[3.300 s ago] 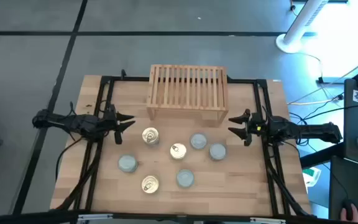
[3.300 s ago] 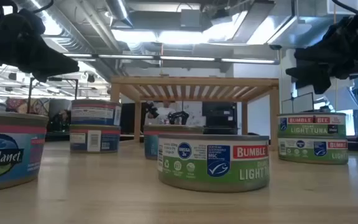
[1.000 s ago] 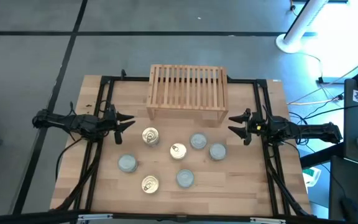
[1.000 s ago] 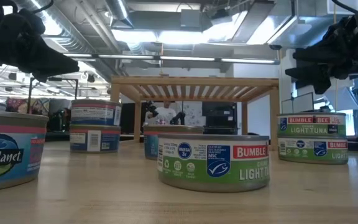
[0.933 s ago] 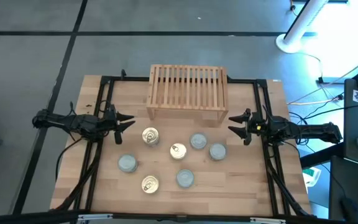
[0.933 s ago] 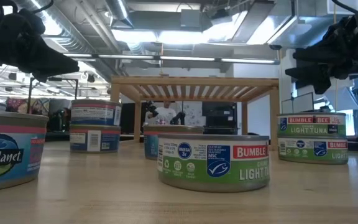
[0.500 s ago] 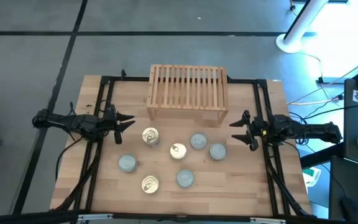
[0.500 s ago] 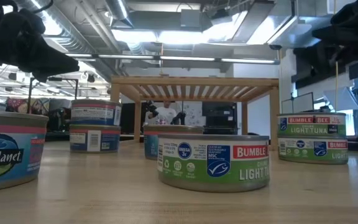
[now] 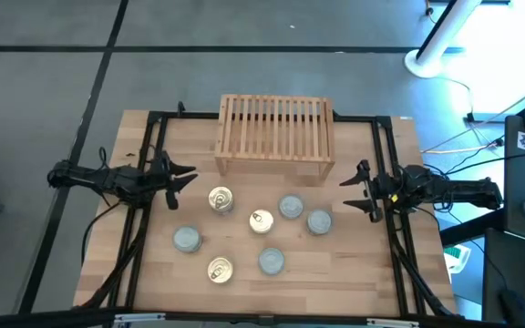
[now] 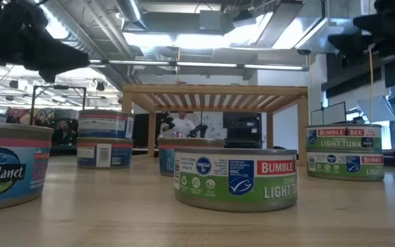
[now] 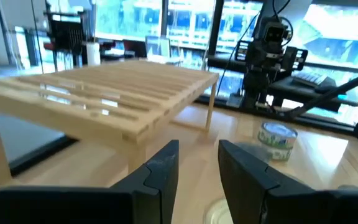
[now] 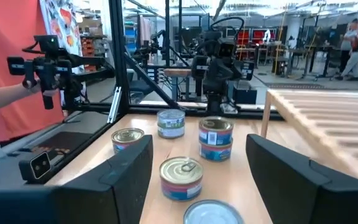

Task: Stack canned seafood by type on shelf
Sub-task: Put the green white tuna can on the shelf

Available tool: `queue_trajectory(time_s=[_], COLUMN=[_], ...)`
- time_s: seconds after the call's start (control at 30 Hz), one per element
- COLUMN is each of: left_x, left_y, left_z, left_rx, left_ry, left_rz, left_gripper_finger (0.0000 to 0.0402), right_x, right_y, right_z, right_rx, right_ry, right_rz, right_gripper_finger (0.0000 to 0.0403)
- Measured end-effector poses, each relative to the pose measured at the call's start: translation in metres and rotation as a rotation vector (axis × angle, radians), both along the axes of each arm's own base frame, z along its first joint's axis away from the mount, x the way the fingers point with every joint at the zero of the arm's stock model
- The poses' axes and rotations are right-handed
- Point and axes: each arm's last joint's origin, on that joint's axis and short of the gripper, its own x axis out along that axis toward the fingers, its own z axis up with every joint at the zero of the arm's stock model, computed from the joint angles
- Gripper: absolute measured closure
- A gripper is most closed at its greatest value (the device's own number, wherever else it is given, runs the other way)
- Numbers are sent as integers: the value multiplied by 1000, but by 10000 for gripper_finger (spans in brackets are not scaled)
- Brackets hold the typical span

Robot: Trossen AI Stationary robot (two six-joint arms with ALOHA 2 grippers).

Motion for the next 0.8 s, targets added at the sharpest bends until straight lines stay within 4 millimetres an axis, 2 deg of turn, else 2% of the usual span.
queue_trajectory(time_s=[0.23,0.47,0.8], left_x=[0,0,0], left_y=[0,0,0], left_z=[2,2,2], left_rx=[24,18,3], left_ry=[-15,-17,-23], left_rz=[0,0,0], left_gripper_finger=[292,292,292], right_x=[5,23,63], right_y=[-1,0,8], right_z=[24,43,46], right_rx=[-60,-87,-55], right_ry=[196,414,693], right_rz=[-43,-8,164], right_gripper_finger=[146,146,146])
